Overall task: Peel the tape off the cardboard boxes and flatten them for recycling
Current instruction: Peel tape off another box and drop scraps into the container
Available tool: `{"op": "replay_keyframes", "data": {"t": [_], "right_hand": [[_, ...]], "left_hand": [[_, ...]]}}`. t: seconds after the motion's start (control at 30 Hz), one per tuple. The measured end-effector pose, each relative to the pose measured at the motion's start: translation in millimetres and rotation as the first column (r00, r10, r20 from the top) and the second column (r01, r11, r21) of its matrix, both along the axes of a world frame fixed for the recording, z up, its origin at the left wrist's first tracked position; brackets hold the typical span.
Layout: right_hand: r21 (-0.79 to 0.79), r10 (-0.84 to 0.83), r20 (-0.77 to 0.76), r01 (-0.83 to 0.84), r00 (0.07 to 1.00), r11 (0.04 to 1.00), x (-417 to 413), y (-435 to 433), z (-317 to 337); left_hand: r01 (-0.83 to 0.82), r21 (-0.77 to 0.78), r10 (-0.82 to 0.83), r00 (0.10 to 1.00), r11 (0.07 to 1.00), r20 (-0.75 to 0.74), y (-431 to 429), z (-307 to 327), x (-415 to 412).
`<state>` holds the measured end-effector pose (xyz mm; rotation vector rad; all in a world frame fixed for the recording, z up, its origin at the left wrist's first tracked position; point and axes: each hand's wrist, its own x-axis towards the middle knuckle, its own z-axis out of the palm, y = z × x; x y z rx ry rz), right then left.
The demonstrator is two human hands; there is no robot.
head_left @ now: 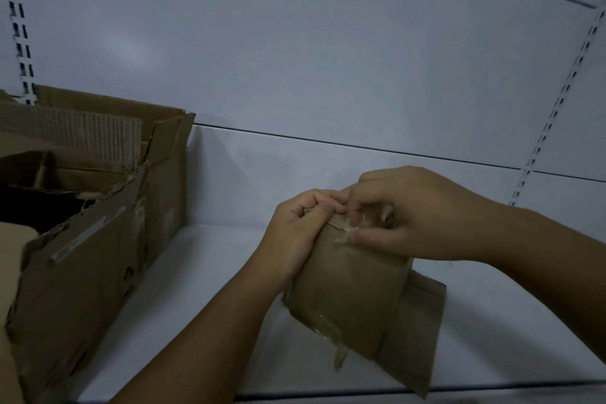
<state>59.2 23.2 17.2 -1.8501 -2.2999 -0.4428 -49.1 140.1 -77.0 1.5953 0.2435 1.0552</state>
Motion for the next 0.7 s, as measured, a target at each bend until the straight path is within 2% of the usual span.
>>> {"op": "replay_keyframes", "data": {"t": [0.1,0.27,0.37,0.47,0.53,0.57,0.63,0.67,0.7], "right_hand": [[0.033,-0.034,0.028,0.033,0.999,0.999,-2.8,-0.9,-2.2],[0.087,-0.02,-0.017,0.022,1.0,0.996,-2.1,-2.9,-12.0],[0.102,-0.049,-0.188,0.069,0.981,0.992,-1.1,-6.2,-12.5],[0.002,-0.118,-0.421,0.131,0.9,0.991,4.1,-5.9,-10.5],[-0.09,-0.165,-0.598,0.139,0.784,0.986,9.5,-3.9,-10.3],[-0.125,-0.182,-0.699,0.133,0.691,0.983,12.8,-2.6,-10.2],[-0.193,-0.227,-0.872,0.121,0.433,0.974,19.3,0.0,-10.1],[-0.219,-0.244,-0.921,0.115,0.305,0.969,20.8,1.4,-10.2],[-0.229,-0.25,-0.944,0.117,0.216,0.966,21.4,2.9,-10.6]], "left_hand": [[0.002,-0.012,-0.002,1.0,1.0,0.008,-0.6,-2.0,0.8],[-0.02,-0.01,0.02,1.0,1.0,0.005,-1.0,-1.7,1.8],[-0.029,-0.009,0.029,0.999,1.0,0.031,-0.6,-2.1,2.1],[-0.031,-0.017,0.031,0.998,0.999,0.046,-0.7,-3.2,3.0],[-0.028,-0.019,0.029,0.998,0.999,0.058,0.6,-4.5,3.4],[-0.025,-0.013,0.025,0.998,1.0,0.065,1.8,-5.3,3.6],[-0.02,0.011,0.019,0.997,1.0,0.079,3.3,-6.8,4.0],[-0.019,0.022,0.018,0.997,1.0,0.081,2.7,-7.3,4.2],[-0.027,0.032,0.025,0.997,0.999,0.076,2.0,-7.7,4.6]]}}
